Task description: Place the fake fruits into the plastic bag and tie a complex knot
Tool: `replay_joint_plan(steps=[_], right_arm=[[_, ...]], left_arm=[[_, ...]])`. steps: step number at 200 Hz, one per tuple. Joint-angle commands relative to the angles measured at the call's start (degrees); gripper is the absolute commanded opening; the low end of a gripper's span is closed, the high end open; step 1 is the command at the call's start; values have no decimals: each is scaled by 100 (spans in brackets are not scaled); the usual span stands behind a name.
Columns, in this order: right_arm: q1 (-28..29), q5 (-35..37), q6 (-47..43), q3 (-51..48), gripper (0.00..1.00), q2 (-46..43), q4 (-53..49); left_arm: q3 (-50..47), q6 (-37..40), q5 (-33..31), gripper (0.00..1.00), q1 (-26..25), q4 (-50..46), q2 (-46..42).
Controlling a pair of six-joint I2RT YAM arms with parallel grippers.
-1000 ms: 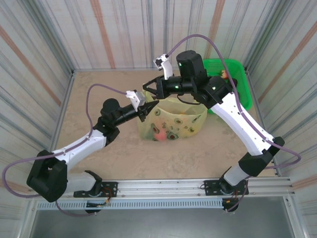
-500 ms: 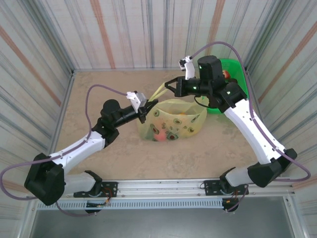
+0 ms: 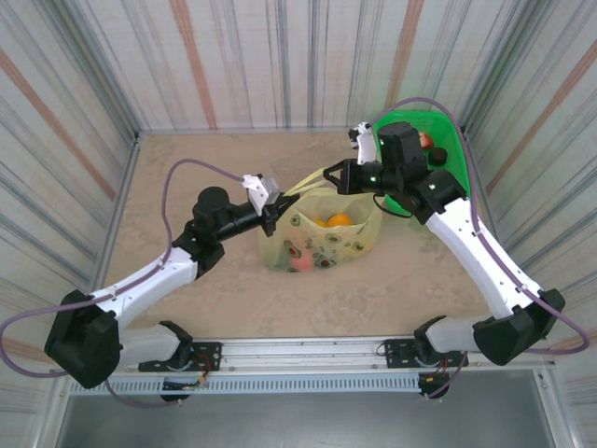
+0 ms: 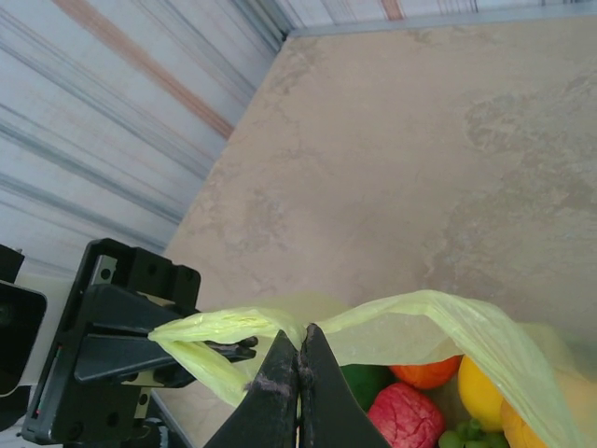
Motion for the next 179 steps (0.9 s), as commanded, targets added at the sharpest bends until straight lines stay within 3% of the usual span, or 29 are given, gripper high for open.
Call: replay_joint_plan(steps=[1, 5, 25, 39, 56, 91, 127, 159, 179], right_arm=[[-94, 766, -65, 124, 0, -227, 337], [-85, 688, -73, 133, 0, -250, 393], [-63, -161, -379, 187, 31, -359, 735], [-62, -452, -635, 208, 44, -519, 904], [-107, -783, -1016, 148, 50, -785, 1037], [-418, -1537, -1446, -139, 51, -1372, 1208], [-914, -1161, -1937, -1211, 56, -2258, 1685], [-1091, -106, -2370, -2871, 77, -3158, 3045], [-1196, 218, -2404, -3636, 81, -3443, 3803]], left_arm=[[171, 227, 48, 0, 84, -684, -176], [184, 255, 34, 0, 83, -752, -183], [207, 162, -151, 0, 101, -915, -174], [308, 67, -100, 0, 202, -1165, -163], [319, -188, -40, 0, 383, -1139, -190], [227, -398, 213, 0, 615, -851, -185], [116, -728, 425, 0, 882, -412, -224], [136, -789, 560, 0, 939, -370, -178], [146, -801, 539, 0, 939, -374, -153]])
